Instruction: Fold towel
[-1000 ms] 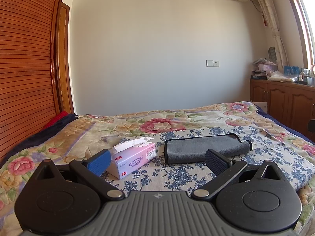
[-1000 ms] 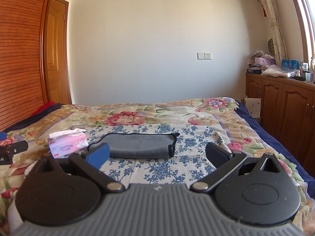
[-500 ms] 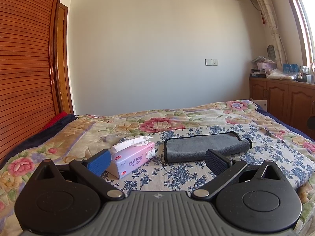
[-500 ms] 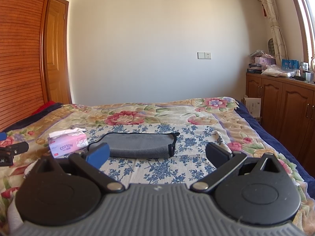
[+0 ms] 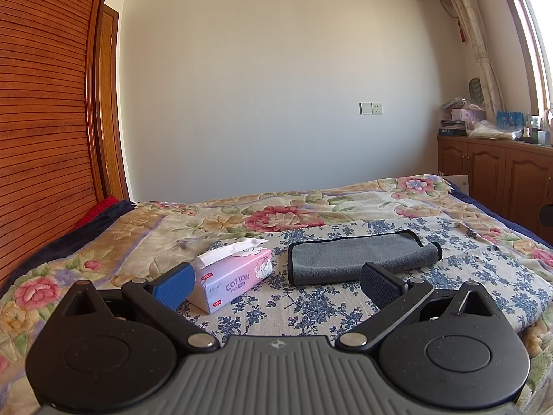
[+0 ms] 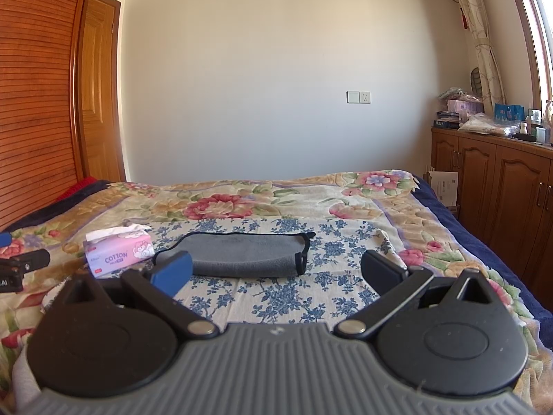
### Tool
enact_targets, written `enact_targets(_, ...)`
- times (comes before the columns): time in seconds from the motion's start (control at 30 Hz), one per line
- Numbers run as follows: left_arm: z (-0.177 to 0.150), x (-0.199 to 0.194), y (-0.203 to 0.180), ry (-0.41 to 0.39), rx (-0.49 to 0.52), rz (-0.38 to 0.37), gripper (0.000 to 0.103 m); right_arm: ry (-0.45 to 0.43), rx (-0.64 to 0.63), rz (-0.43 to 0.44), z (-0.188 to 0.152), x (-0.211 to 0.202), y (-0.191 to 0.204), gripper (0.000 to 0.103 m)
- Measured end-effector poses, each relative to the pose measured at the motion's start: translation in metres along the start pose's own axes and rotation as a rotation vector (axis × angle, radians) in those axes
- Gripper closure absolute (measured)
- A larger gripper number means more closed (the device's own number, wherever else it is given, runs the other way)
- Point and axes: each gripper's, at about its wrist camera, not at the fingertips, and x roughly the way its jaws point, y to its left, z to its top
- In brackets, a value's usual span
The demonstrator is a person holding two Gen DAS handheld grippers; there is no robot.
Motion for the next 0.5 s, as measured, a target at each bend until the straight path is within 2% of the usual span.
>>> enact_targets(0.5, 0.0007, 0.0001, 0.0001, 0.0, 0.001, 0.0, 0.0, -0.001, -0.004, 0.0, -0.0007, 0.0002, -0.0009, 0.0)
